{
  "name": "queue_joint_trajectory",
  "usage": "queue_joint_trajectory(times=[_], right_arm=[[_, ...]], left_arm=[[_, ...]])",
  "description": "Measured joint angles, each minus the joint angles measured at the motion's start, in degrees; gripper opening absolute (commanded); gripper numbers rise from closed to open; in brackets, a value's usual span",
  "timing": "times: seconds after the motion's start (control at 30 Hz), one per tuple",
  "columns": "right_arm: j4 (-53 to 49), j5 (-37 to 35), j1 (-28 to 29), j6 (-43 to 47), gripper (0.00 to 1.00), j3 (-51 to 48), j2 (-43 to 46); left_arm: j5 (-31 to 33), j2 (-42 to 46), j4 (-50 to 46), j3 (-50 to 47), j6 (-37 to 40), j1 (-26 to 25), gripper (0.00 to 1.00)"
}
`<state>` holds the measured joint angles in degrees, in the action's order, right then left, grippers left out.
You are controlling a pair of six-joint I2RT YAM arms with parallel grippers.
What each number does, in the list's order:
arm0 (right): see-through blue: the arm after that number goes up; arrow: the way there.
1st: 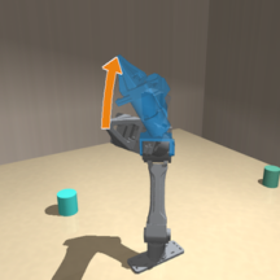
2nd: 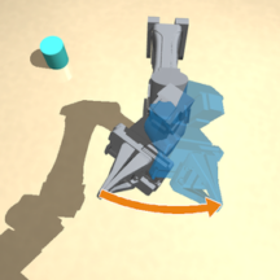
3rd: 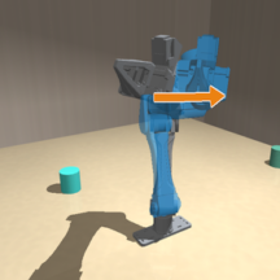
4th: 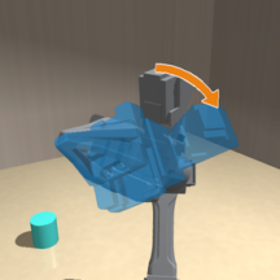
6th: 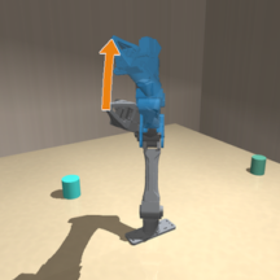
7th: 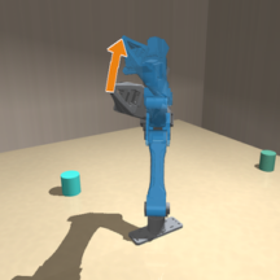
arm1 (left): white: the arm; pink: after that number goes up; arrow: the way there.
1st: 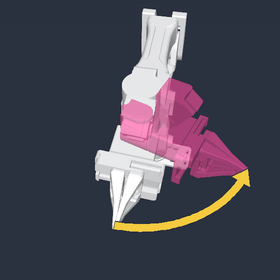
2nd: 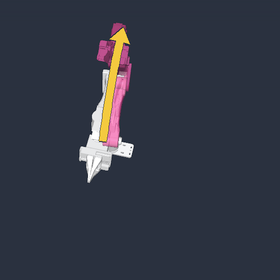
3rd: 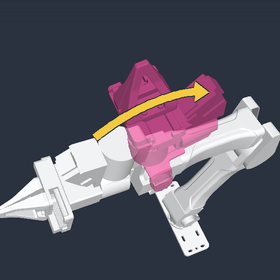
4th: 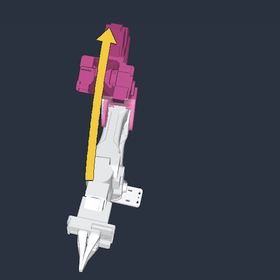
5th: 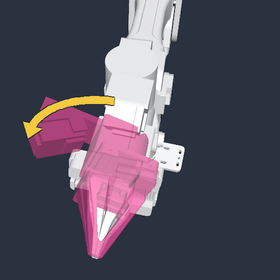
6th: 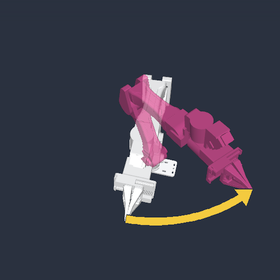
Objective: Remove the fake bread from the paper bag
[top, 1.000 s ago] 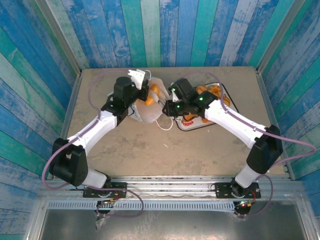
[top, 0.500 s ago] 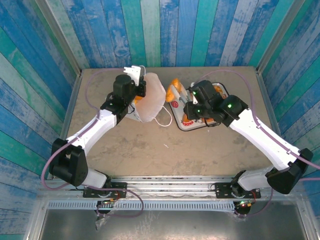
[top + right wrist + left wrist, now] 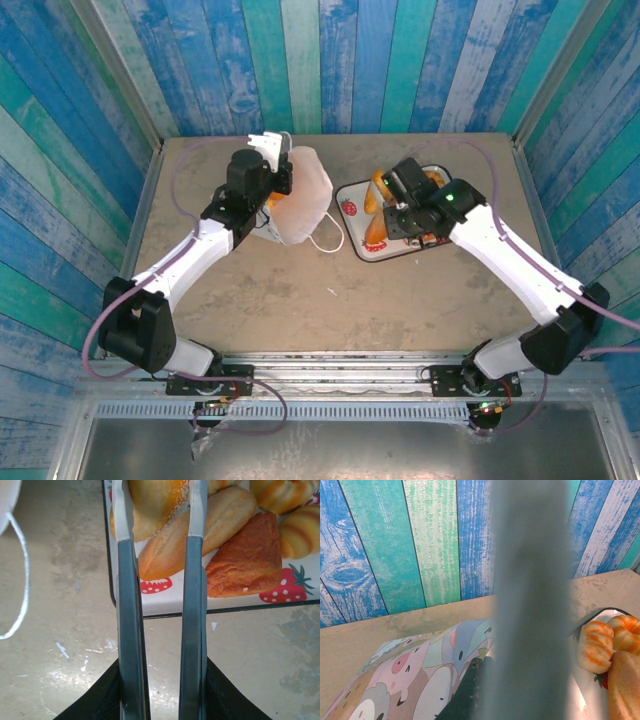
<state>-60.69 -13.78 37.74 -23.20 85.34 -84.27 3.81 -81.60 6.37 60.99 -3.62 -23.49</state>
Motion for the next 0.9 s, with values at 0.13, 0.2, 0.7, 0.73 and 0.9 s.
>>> queue_joint_trajectory(times=[0.13, 0.2, 0.7, 0.73, 0.9], right_arm=[[-1.40, -2.23, 0.00, 2.14, 0.22, 3.82, -5.22], [-2.19, -3.63, 0.00, 3.28, 0.22, 6.25, -8.13], [-7.67, -10.75, 0.02, 8.66, 0.24, 19.41, -23.69], [-7.89, -11.15, 0.00, 8.94, 0.24, 19.96, -24.33], [-8.81, -13.94, 0.02, 10.49, 0.24, 23.58, -28.39]], left_arm=[[0.74, 0.79, -0.55, -0.37, 0.07, 0.00, 0.01], [1.46, 1.27, -0.96, -0.50, 0.09, 0.00, 0.01], [2.93, 3.43, -1.79, -1.07, 0.13, 0.02, 0.01], [2.91, 3.43, -1.79, -1.07, 0.13, 0.02, 0.01], [2.86, 3.43, -1.79, -1.07, 0.15, 0.02, 0.01]])
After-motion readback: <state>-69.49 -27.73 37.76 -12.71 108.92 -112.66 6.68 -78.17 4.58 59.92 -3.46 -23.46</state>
